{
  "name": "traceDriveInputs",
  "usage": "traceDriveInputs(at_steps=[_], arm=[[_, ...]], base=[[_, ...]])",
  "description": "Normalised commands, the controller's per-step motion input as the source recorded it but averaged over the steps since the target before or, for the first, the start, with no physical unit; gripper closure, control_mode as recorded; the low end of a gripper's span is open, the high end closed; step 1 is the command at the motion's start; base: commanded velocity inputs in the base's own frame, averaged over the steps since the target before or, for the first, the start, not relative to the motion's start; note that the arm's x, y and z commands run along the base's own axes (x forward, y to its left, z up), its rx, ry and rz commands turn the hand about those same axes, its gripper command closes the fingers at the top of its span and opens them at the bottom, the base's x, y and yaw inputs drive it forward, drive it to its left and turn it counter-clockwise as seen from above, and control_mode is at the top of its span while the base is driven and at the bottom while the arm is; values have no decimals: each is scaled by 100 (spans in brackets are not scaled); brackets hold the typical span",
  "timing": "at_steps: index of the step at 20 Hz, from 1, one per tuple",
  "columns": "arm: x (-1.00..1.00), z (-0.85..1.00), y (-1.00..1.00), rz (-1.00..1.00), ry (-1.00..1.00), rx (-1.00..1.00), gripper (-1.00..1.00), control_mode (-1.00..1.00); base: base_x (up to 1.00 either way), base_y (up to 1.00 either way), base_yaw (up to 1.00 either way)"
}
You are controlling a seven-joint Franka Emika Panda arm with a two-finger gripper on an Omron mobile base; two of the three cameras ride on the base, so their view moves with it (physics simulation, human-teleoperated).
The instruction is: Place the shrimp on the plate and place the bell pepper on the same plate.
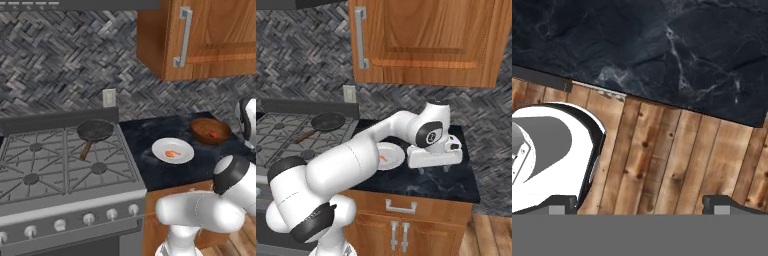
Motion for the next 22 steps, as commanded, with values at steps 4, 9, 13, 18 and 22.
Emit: traceDriveInputs(at_steps=[4, 9, 13, 18, 22], arm=[[0, 0, 0, 0, 0, 0, -100, 100], [0, 0, 0, 0, 0, 0, -100, 100], [0, 0, 0, 0, 0, 0, -100, 100], [0, 0, 0, 0, 0, 0, -100, 100], [0, 0, 0, 0, 0, 0, -100, 100]], base=[[13, -56, 0], [25, -52, 0], [47, -36, 0], [48, -31, 0], [11, -21, 1]])
